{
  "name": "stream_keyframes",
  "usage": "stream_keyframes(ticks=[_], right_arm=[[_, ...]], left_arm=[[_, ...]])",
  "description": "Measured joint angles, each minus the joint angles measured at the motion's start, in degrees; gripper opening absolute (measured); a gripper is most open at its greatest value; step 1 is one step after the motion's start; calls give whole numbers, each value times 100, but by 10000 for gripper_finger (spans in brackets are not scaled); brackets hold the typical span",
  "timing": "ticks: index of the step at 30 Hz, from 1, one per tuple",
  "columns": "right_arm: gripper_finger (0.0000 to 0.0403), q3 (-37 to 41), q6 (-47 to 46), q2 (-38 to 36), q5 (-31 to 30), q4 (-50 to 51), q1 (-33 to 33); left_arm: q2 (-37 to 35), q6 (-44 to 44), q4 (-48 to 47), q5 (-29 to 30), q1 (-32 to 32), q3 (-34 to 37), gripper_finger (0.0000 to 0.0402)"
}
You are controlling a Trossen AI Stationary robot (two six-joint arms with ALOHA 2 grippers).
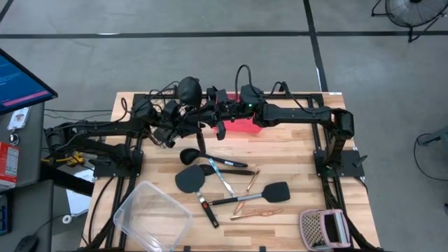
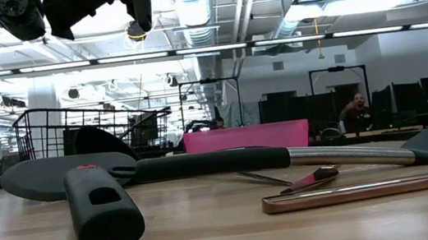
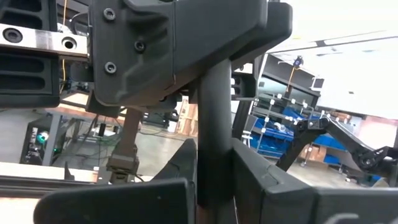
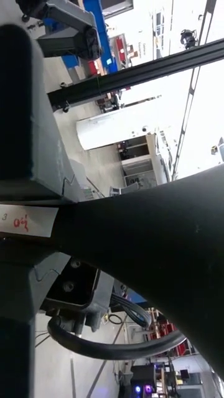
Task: Pick & Place Kitchen Items
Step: Put the soup ladle into the white bin
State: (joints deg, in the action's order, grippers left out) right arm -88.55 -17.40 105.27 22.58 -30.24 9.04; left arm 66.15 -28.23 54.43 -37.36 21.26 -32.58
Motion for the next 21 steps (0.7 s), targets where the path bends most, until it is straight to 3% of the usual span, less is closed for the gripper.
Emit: stream_keyframes(ticks=[15,21], right_arm=[[56,0,-226,2,148,-2,4],[122,-11,-300,-125,391,317,107]], left_arm=[[0,-72,4,-164,0,0,36],[7,-168,-24,-210,4,11,36]])
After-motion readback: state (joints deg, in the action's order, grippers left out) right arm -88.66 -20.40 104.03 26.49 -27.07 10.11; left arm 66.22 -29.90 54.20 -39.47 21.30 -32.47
